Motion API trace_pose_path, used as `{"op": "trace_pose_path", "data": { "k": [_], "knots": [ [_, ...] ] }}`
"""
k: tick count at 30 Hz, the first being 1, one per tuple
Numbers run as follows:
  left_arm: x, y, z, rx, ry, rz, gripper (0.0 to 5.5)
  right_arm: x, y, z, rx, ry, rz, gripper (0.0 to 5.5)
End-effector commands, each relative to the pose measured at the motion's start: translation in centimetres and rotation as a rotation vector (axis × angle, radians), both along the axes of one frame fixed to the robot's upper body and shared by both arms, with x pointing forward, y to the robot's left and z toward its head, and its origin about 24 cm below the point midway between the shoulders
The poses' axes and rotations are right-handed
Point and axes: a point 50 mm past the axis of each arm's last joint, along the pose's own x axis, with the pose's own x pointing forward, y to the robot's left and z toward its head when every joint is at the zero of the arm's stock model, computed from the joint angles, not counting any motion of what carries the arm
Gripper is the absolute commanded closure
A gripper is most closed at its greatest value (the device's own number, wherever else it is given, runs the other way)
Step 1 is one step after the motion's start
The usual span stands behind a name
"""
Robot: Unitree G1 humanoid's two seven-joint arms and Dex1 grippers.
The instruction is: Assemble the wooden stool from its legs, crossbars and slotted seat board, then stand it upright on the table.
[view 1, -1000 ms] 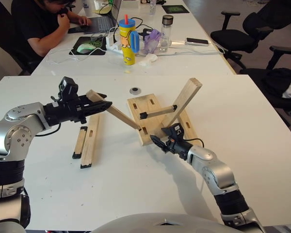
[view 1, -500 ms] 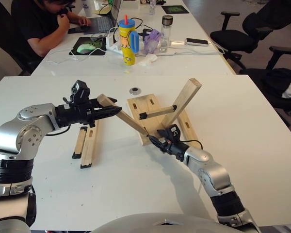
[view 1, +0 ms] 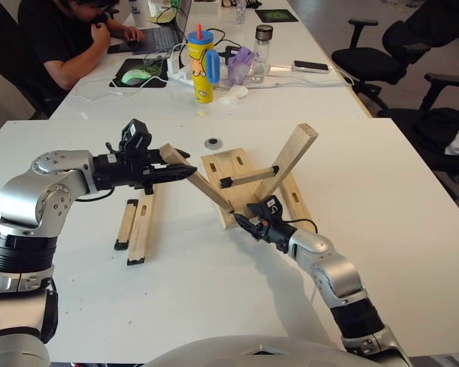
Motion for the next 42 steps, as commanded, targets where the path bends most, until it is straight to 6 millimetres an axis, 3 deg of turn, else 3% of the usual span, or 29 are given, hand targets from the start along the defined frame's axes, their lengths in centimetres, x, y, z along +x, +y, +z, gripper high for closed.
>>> {"op": "trace_pose_path", "data": {
  "k": [1,5,17,29,35,39,42],
  "knots": [
    [0.4,-0.8,-0.2,0.104,-0.011,-0.019,3.48,-1.5,-0.7,-3.2,-0.076,0.169,-0.030,2.84],
    [0.4,-1.7,-1.4,0.187,-0.029,-0.027,3.49,-1.7,-0.6,-3.4,-0.094,0.177,-0.022,2.84],
    [0.5,-5.1,-3.7,0.104,0.080,-0.100,3.49,-2.7,-0.7,-4.8,-0.166,0.251,0.026,2.84],
    [1.2,-6.4,-9.8,0.157,0.235,-0.099,3.49,-2.7,-0.9,-5.1,-0.175,0.262,0.067,2.84],
    [1.8,-6.1,-9.7,0.167,0.223,-0.098,3.49,-1.0,-0.1,-1.0,0.066,0.052,0.022,3.57],
    [2.2,-5.9,-9.0,0.178,0.200,-0.108,3.49,-0.9,-0.2,4.8,0.280,-0.218,-0.020,4.16],
    [2.3,-5.5,-8.4,0.187,0.186,-0.112,3.49,-1.2,-0.7,9.5,0.277,-0.453,-0.067,4.65]
  ]
}}
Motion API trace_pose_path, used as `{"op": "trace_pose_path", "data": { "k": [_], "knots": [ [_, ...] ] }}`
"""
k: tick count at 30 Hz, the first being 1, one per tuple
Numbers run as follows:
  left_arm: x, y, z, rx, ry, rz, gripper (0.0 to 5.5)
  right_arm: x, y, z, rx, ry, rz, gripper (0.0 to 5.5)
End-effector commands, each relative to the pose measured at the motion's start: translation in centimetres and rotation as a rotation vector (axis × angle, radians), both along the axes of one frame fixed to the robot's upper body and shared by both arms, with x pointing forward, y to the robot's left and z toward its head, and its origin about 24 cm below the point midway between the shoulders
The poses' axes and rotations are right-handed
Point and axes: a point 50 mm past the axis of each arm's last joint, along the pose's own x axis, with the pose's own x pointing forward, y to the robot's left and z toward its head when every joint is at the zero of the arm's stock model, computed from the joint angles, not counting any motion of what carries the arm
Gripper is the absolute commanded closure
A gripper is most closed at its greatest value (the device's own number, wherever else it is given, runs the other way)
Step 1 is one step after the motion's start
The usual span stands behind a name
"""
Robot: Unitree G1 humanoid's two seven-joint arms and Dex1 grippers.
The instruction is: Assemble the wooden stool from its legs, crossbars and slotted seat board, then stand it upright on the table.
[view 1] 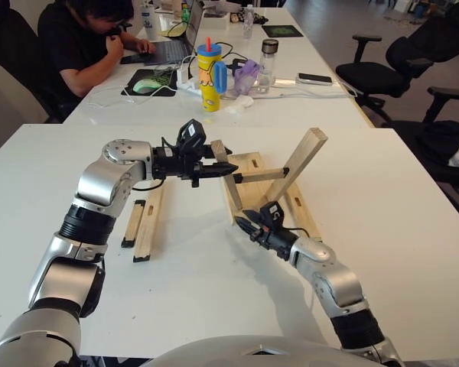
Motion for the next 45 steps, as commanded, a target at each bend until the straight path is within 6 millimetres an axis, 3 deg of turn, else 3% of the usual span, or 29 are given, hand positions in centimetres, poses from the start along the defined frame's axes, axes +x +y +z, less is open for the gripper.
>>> {"op": "trace_pose_path", "data": {
  "k": [1,4,8,9,10,11,13,15,17,20,22,23,27,29,31,36,41,42,45],
  "knots": [
    [-1.2,1.1,-5.7,0.172,0.232,0.023,3.49,-0.2,-0.8,7.1,-0.005,-0.358,-0.116,4.82],
    [-1.3,1.1,-5.3,0.170,0.225,0.014,3.49,0.5,-0.6,9.3,-0.100,-0.525,-0.194,5.27],
    [-1.1,0.8,-5.2,0.174,0.220,0.002,3.49,1.9,1.4,10.0,-0.191,-0.644,-0.267,5.50],
    [-1.0,0.7,-5.1,0.175,0.219,-0.002,3.49,2.2,2.0,9.0,-0.242,-0.617,-0.250,5.50],
    [-0.9,0.6,-5.1,0.176,0.217,-0.006,3.49,2.7,2.7,6.7,-0.309,-0.501,-0.210,5.50],
    [-0.9,0.5,-5.0,0.177,0.214,-0.009,3.49,3.1,2.8,3.1,-0.418,-0.296,-0.185,5.50],
    [-0.7,0.2,-4.7,0.178,0.203,-0.016,3.49,1.7,2.4,-3.9,-0.605,0.092,-0.050,5.50],
    [-0.5,0.1,-4.5,0.172,0.195,-0.017,3.49,0.4,1.6,-5.7,-0.662,0.197,-0.001,5.50],
    [-0.5,0.2,-4.5,0.164,0.193,-0.002,3.49,1.6,1.8,-3.2,-0.556,0.078,-0.060,5.50],
    [-0.5,0.5,-4.8,0.158,0.194,0.017,3.49,2.9,1.2,4.5,-0.234,-0.342,-0.240,5.50],
    [-0.5,0.5,-4.8,0.157,0.196,0.019,3.49,1.7,-0.3,6.8,-0.200,-0.544,-0.304,5.50],
    [-0.4,0.5,-4.8,0.156,0.195,0.020,3.49,1.0,-1.0,6.7,-0.210,-0.573,-0.309,5.50],
    [-0.1,0.8,-4.5,0.157,0.185,0.021,3.49,-0.8,-2.1,2.1,-0.318,-0.476,-0.192,5.50],
    [0.0,0.8,-4.4,0.160,0.175,0.017,3.49,-1.0,-1.7,-0.9,-0.366,-0.351,-0.106,5.50],
    [0.1,0.8,-4.3,0.166,0.165,0.004,3.49,-0.6,-1.6,-2.6,-0.375,-0.308,-0.113,5.50],
    [0.2,0.5,-4.3,0.180,0.159,-0.029,3.49,1.3,-0.6,-4.4,-0.292,-0.190,-0.234,5.50],
    [0.4,0.3,-4.0,0.135,0.123,-0.017,3.49,1.5,0.0,-8.1,-0.479,0.099,-0.180,5.50],
    [0.6,0.3,-3.7,0.115,0.105,0.005,3.12,1.3,0.0,-8.5,-0.518,0.124,-0.159,5.50],
    [0.7,0.8,-1.9,0.038,0.076,0.053,2.69,0.7,-0.3,-9.6,-0.590,0.189,-0.136,5.50]
  ]
}}
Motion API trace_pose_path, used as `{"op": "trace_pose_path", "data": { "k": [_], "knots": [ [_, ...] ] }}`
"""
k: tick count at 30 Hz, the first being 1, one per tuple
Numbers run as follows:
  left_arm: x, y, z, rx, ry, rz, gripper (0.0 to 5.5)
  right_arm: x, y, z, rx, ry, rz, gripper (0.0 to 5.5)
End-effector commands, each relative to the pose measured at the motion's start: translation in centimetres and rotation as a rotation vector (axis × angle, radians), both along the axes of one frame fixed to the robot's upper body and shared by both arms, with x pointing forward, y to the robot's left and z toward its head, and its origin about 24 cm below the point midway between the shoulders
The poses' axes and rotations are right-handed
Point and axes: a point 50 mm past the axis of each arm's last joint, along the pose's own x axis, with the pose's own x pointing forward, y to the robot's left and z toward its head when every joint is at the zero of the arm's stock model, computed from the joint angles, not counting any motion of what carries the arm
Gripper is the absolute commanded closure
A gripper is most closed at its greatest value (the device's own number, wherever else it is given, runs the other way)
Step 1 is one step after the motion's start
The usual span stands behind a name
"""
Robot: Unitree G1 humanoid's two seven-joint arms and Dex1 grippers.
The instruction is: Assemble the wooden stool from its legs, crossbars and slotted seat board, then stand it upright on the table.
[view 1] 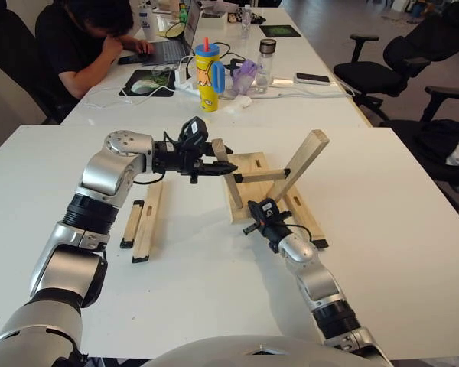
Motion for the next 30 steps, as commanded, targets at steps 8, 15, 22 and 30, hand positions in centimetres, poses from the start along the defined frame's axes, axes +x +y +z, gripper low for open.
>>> {"op": "trace_pose_path", "data": {
  "k": [8,15,22,30],
  "knots": [
    [-4.0,6.7,10.6,-0.373,-0.071,0.044,1.96,-2.8,-1.6,-4.9,-0.183,0.298,-0.006,5.50],
    [-4.7,3.7,23.5,-1.099,-0.320,-0.010,3.09,-3.2,-1.8,-5.6,-0.220,0.316,0.032,5.50],
    [-0.8,-5.7,-1.7,-0.328,0.227,0.428,4.17,-3.7,-1.5,-5.8,-0.211,0.332,0.043,5.50],
    [0.8,-3.8,2.2,-0.359,-0.163,0.666,5.48,-3.6,-2.0,-5.9,-0.227,0.355,0.034,5.50]
  ]
}}
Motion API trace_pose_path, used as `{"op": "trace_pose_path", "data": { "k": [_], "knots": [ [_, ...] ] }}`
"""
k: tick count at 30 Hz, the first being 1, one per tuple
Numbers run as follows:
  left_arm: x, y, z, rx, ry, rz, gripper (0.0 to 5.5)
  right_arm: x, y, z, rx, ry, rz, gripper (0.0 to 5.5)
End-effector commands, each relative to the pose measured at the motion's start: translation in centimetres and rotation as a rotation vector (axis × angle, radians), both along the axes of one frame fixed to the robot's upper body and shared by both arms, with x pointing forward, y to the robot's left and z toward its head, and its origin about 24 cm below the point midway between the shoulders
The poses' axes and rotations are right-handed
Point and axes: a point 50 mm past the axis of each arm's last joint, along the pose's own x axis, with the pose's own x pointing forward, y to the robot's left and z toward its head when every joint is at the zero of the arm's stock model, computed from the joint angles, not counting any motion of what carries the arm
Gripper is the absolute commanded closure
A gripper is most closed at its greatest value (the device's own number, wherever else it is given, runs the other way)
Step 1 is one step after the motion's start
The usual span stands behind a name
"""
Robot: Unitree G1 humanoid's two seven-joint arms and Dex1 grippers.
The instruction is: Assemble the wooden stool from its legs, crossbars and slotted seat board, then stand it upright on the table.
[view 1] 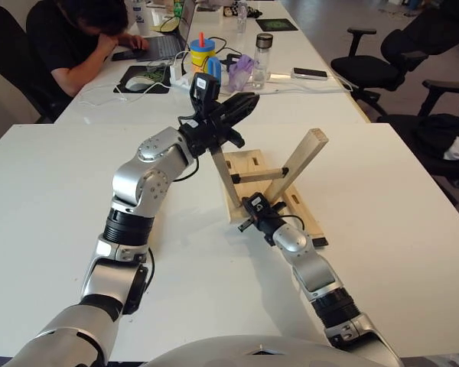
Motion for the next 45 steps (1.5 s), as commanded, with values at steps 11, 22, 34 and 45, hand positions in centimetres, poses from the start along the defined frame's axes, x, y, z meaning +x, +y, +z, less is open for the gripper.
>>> {"op": "trace_pose_path", "data": {
  "k": [11,22,34,45],
  "knots": [
    [-5.2,8.9,-1.3,-0.069,-0.079,0.765,5.48,-1.1,2.3,-0.3,0.094,0.059,0.152,5.50],
    [-7.4,7.0,-5.5,-0.028,0.123,0.702,5.48,0.4,2.9,2.5,0.104,-0.088,0.130,5.50],
    [-10.4,8.4,-6.6,-0.024,0.176,0.818,5.48,-6.2,-1.9,6.4,0.371,0.050,0.082,5.50],
    [-8.8,8.8,-3.6,-0.014,-0.034,0.914,5.48,-2.2,-7.6,11.9,0.330,-0.502,-0.517,5.50]
  ]
}}
